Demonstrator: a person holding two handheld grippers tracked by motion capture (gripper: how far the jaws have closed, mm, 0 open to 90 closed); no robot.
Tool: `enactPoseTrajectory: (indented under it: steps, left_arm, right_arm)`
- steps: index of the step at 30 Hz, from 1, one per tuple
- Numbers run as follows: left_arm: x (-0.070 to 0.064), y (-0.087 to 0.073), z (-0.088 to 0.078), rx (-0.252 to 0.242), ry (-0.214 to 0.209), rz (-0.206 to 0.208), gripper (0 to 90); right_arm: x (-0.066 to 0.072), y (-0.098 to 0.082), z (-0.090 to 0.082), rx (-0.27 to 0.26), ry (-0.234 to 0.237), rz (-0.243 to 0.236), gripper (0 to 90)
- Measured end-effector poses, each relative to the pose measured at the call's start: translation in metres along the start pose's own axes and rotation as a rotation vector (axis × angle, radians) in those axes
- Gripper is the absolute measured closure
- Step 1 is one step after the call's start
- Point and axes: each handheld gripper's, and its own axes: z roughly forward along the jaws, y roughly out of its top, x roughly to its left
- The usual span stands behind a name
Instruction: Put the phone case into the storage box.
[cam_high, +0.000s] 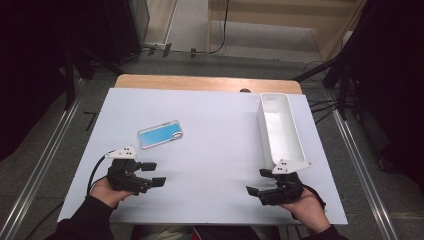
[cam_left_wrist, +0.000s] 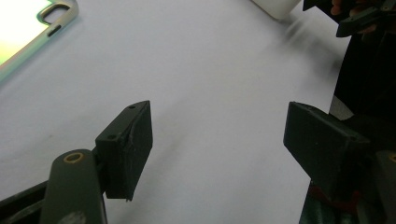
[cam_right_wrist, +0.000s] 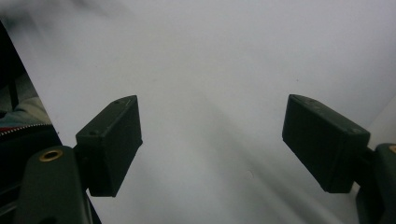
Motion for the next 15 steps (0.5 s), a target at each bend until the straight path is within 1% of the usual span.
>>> enactPoseTrajectory:
  steps: [5, 6, 8, 13, 14, 15]
  left_arm:
    - [0.004, 0.0, -0.004, -0.004, 0.021, -0.006, 23.8]
    - [0.004, 0.0, -0.004, -0.008, 0.021, -0.007, 23.7]
    - [0.006, 0.0, -0.005, -0.011, 0.036, -0.01, 23.8]
    - [0.011, -0.001, -0.01, -0.017, 0.056, -0.013, 23.8]
    - [0.011, -0.001, -0.011, -0.02, 0.064, -0.02, 23.8]
    - [0.012, -0.001, -0.011, -0.022, 0.068, -0.018, 23.8]
  right_arm:
    - [0.0, 0.0, 0.0, -0.002, 0.003, 0.002, 18.5]
    - [0.001, 0.0, 0.0, -0.006, 0.001, -0.004, 18.5]
    - [0.001, 0.0, 0.0, -0.008, 0.001, -0.005, 18.5]
    - [0.0, 0.0, 0.0, -0.005, 0.003, -0.003, 18.5]
    - [0.0, 0.0, 0.001, -0.004, 0.003, -0.003, 18.5]
    - [0.0, 0.0, 0.001, -0.004, 0.004, -0.009, 18.5]
